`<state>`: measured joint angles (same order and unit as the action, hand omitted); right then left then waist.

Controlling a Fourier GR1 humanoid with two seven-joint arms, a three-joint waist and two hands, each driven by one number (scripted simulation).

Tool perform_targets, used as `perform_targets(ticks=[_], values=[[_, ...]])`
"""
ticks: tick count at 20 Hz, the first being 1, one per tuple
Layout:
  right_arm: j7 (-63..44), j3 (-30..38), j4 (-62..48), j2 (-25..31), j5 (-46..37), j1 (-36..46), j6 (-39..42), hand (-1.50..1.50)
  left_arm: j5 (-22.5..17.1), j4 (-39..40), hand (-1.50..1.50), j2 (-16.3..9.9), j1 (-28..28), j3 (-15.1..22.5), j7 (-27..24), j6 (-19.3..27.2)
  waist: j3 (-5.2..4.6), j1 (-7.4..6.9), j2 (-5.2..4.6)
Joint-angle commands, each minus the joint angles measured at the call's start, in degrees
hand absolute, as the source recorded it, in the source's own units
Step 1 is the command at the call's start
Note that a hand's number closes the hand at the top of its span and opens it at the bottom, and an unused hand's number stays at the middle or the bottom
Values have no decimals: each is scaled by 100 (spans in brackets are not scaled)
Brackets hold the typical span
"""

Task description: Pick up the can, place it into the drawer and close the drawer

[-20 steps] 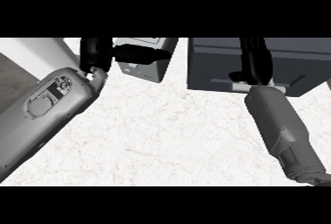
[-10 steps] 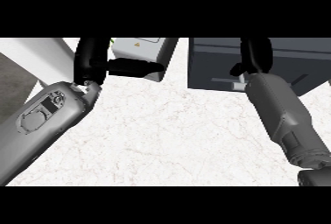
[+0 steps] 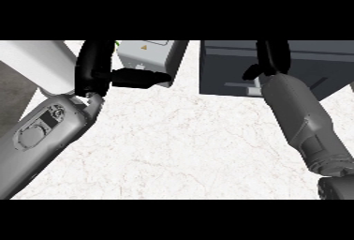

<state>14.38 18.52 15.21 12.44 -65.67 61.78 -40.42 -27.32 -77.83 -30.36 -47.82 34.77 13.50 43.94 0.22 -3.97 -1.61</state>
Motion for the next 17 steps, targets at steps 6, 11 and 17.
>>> perform_targets(ticks=[6, 11, 17], values=[[794, 1119, 277, -657, 1453, 611, 496, -150, 36, -39, -150, -23, 446, -83, -183, -48, 0, -35, 30], [1153, 1815, 380, -688, 2311, 682, 1049, -150, 105, -327, -150, -33, 780, -114, -336, 49, -5, 22, 91], [1388, 2023, 266, -570, 2654, 725, 1445, -150, 137, -521, -150, -209, 994, -352, -255, -113, -15, 150, 99]])
